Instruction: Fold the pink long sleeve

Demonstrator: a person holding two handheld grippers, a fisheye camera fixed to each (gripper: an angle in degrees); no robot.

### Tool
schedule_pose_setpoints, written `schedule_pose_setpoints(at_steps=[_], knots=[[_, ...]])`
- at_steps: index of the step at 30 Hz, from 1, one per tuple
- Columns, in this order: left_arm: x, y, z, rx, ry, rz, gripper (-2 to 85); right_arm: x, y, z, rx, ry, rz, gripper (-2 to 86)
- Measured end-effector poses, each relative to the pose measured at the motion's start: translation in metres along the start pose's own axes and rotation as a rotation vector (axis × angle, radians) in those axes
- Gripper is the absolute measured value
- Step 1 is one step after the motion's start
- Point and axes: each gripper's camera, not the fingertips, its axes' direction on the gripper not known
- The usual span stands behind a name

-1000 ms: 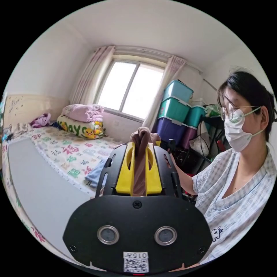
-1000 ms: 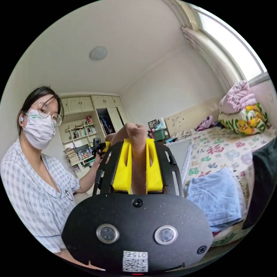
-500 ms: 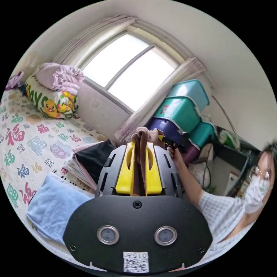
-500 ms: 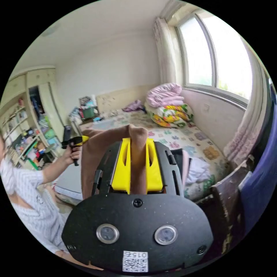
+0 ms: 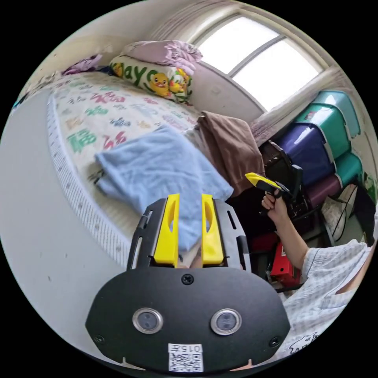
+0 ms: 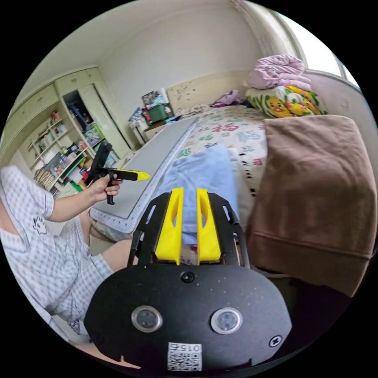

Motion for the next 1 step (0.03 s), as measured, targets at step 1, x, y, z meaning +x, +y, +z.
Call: schedule_pose_setpoints(at_steps=[1], knots=[[-0.0066,0.0173,-0.0036,0.001,0.008,-0.05,9.2,-0.0246,0.003,0.0202,-0.009,-0.039,-0.047,7.5]])
